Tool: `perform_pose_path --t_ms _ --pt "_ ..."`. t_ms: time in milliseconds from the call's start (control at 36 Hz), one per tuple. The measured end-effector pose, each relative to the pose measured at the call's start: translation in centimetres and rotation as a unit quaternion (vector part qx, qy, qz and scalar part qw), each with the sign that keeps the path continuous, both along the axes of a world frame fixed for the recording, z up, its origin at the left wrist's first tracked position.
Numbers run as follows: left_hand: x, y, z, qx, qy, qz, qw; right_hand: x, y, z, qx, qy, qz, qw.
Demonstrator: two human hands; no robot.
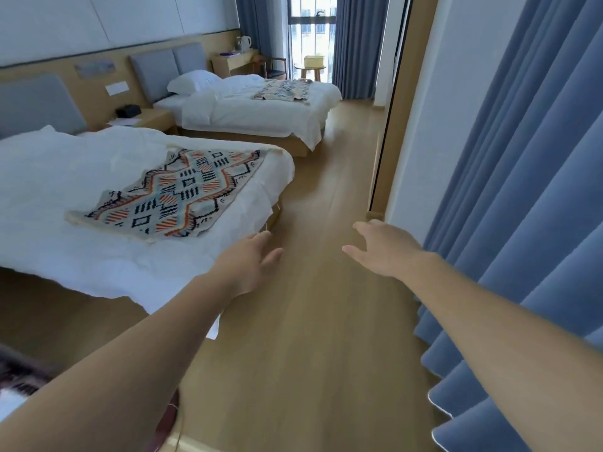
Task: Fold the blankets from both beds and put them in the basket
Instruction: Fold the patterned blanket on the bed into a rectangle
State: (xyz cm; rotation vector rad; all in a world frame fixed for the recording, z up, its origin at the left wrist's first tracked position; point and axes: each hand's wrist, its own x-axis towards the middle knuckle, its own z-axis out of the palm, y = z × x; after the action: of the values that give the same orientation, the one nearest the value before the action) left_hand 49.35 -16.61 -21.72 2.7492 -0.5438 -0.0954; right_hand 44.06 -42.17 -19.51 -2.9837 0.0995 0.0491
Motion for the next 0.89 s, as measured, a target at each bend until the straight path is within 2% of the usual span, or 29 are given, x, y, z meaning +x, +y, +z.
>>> perform_pose_path --t_ms 361,472,889 --pt "7.8 -3.4 -0.3 -0.016 0.006 0.051 0.999 10.8 -4.0 -0.9 0.049 0.038 0.039 0.997" --pt "11.4 -3.6 -1.7 -0.010 0.019 0.062 0.998 14.7 -3.8 -1.6 0.025 0.047 0.055 0.997" --pt "33.9 -3.5 -4.8 -0.033 0.034 0.077 0.996 37.6 -2.7 -2.6 -0.033 0.068 0.087 0.993"
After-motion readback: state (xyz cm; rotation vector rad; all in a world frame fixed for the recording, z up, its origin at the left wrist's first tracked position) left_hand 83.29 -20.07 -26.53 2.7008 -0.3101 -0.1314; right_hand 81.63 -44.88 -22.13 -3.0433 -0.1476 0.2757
